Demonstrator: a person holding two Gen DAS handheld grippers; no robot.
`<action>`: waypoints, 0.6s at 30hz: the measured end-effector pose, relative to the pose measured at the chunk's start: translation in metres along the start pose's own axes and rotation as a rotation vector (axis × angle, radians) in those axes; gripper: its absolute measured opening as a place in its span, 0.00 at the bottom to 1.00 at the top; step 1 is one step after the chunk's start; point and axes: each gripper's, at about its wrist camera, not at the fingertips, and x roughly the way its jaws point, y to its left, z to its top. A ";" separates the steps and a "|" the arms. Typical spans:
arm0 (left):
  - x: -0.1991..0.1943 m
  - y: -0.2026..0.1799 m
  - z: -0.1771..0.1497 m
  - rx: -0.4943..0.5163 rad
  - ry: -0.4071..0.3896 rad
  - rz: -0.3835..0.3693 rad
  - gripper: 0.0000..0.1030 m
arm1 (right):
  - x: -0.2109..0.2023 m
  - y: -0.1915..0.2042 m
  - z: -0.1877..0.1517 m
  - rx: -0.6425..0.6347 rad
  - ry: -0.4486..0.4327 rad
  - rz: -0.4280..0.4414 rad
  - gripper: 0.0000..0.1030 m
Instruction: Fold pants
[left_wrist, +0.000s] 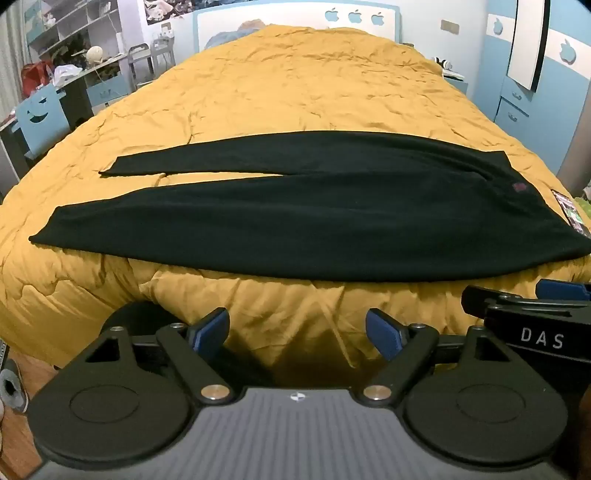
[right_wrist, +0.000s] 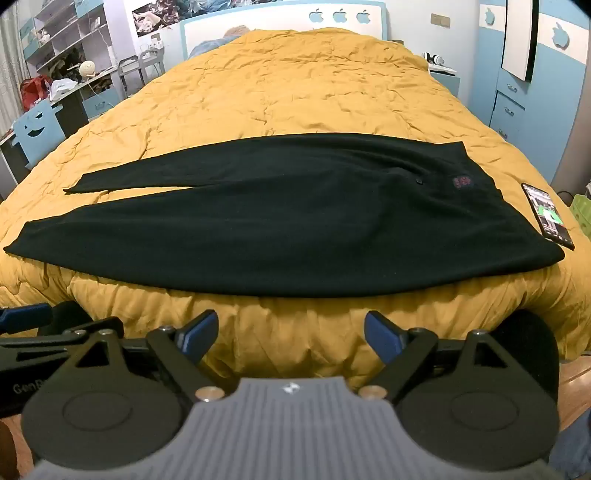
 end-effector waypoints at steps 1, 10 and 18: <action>0.000 0.000 0.000 -0.001 0.001 0.000 0.95 | 0.000 0.000 0.000 0.000 0.002 0.000 0.80; 0.001 -0.003 0.000 0.004 0.001 0.004 0.95 | -0.001 0.002 -0.002 0.003 -0.003 -0.007 0.80; 0.001 -0.003 0.000 0.006 0.002 0.004 0.95 | 0.000 0.000 -0.001 0.002 0.000 -0.007 0.80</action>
